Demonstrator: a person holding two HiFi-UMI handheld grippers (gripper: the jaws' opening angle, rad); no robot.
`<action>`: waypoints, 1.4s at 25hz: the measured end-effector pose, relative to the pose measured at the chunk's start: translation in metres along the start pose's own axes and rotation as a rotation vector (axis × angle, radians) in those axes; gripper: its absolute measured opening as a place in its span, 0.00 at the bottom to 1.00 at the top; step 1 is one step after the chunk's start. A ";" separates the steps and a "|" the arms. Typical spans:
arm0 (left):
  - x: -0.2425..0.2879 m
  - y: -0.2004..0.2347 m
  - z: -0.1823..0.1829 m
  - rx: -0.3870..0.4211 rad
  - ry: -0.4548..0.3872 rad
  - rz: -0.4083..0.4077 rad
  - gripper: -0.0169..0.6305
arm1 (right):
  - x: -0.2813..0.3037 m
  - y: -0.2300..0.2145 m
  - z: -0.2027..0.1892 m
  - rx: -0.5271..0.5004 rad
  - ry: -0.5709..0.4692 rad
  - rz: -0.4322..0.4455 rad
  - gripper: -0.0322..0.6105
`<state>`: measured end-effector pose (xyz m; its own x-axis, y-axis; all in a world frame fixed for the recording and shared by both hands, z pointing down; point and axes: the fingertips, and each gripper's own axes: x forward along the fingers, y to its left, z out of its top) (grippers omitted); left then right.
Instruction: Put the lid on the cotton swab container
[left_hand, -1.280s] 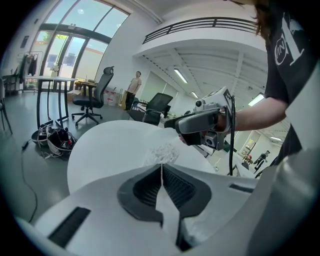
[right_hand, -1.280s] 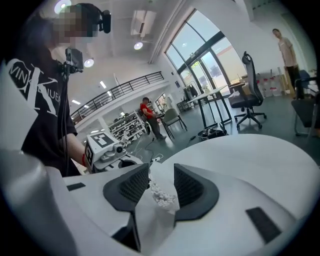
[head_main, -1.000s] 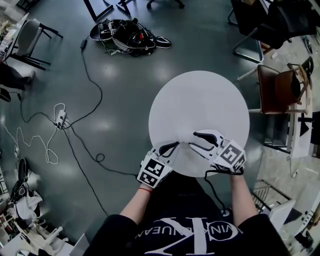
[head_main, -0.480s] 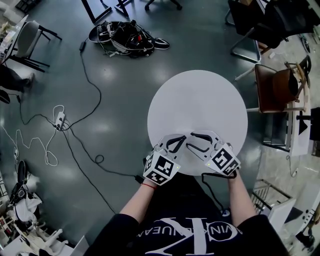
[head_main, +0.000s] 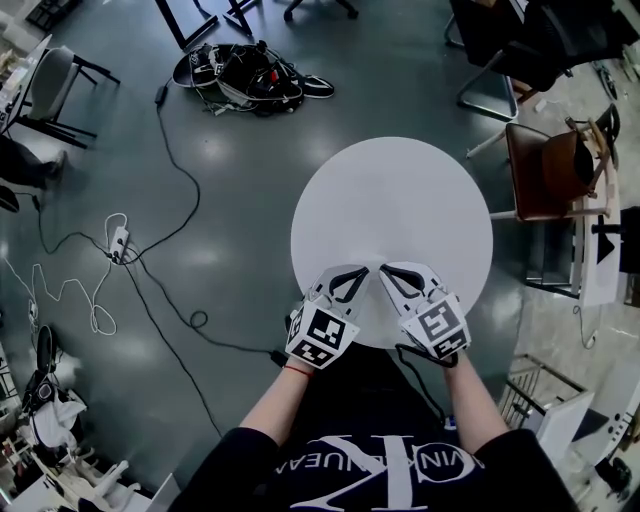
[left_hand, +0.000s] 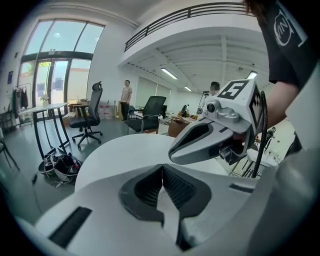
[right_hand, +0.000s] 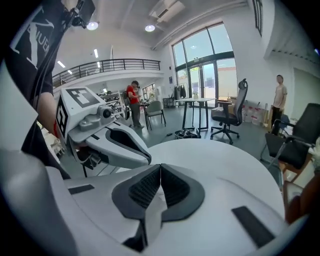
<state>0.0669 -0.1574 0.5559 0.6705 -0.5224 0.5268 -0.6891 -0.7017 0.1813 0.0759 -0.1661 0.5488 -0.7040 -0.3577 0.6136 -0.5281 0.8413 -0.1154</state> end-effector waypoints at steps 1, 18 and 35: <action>0.000 0.000 0.000 0.005 0.005 0.002 0.04 | 0.002 0.001 -0.002 0.001 0.008 -0.018 0.06; 0.002 -0.003 -0.003 0.054 0.015 0.024 0.04 | 0.007 0.004 -0.008 0.091 0.032 -0.057 0.05; -0.001 0.000 -0.003 0.008 -0.070 -0.009 0.04 | 0.008 0.006 -0.008 0.014 0.042 -0.097 0.05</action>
<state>0.0660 -0.1555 0.5575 0.6946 -0.5484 0.4656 -0.6808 -0.7102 0.1791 0.0710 -0.1609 0.5596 -0.6285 -0.4199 0.6547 -0.5999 0.7975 -0.0644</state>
